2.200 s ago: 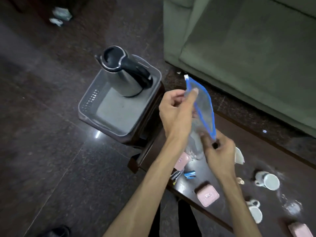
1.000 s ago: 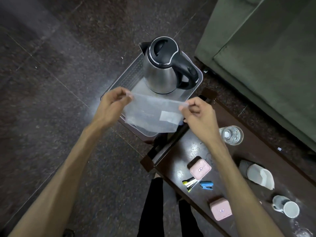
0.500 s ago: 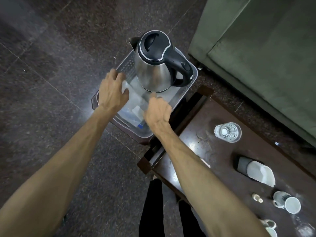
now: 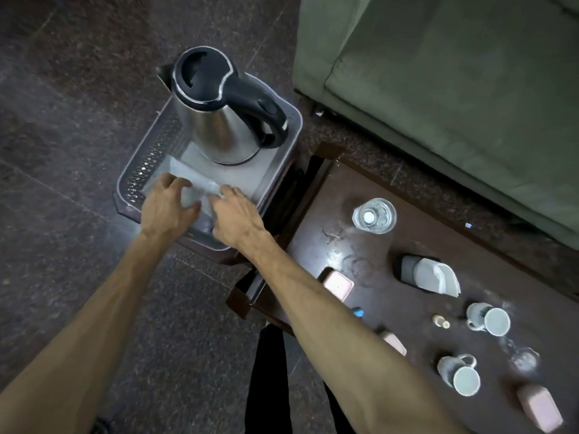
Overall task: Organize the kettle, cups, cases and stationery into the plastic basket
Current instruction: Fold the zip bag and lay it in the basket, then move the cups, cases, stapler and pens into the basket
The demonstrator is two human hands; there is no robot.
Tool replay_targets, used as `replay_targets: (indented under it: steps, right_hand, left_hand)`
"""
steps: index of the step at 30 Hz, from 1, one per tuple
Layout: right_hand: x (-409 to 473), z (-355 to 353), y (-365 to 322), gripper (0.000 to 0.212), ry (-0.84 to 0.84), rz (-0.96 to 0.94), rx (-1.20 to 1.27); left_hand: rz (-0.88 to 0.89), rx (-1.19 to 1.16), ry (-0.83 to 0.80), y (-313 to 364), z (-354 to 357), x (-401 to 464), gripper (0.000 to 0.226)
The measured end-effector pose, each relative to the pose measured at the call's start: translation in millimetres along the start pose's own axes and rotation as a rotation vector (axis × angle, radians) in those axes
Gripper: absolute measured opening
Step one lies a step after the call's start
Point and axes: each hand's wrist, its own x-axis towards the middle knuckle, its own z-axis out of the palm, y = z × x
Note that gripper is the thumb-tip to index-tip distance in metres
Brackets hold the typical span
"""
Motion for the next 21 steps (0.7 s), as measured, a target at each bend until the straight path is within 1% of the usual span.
replay_targets:
  steps: [3, 5, 7, 8, 10, 12, 14, 15, 17, 19, 21]
  right_hand:
    - [-32, -8, 8, 0.024, 0.244, 0.073, 0.245]
    - [-60, -9, 22, 0.015, 0.385, 0.131, 0.347]
    - [-91, -8, 43, 0.015, 0.472, 0.212, 0.432]
    - [-109, -7, 56, 0.016, 0.500, 0.275, 0.468]
    - [-145, -2, 85, 0.019, 0.529, 0.440, 0.533]
    - [-187, 9, 117, 0.022, 0.535, 0.669, 0.571]
    - [-233, 23, 147, 0.019, 0.532, 0.925, 0.557]
    - [-257, 32, 161, 0.016, 0.518, 1.038, 0.540]
    - [-304, 48, 179, 0.014, 0.471, 1.205, 0.528]
    - [-340, 64, 187, 0.024, 0.441, 1.305, 0.532]
    - [-364, 79, 189, 0.035, 0.422, 1.376, 0.537]
  left_hand:
    - [-0.002, -0.122, 0.282, 17, 4, -25, 0.027]
    - [-0.002, -0.230, 0.423, 40, 13, -48, 0.016]
    - [0.015, -0.319, 0.479, 68, 29, -76, 0.011]
    - [0.037, -0.362, 0.474, 85, 37, -91, 0.010]
    - [0.088, -0.449, 0.393, 121, 60, -122, 0.008]
    - [0.095, -0.484, 0.221, 157, 86, -149, 0.007]
    - [0.033, -0.442, 0.007, 187, 115, -169, 0.010]
    - [-0.009, -0.404, -0.087, 199, 129, -177, 0.016]
    - [-0.089, -0.342, -0.228, 216, 150, -187, 0.029]
    - [-0.143, -0.312, -0.289, 224, 165, -192, 0.037]
    - [-0.157, -0.277, -0.298, 227, 176, -194, 0.040]
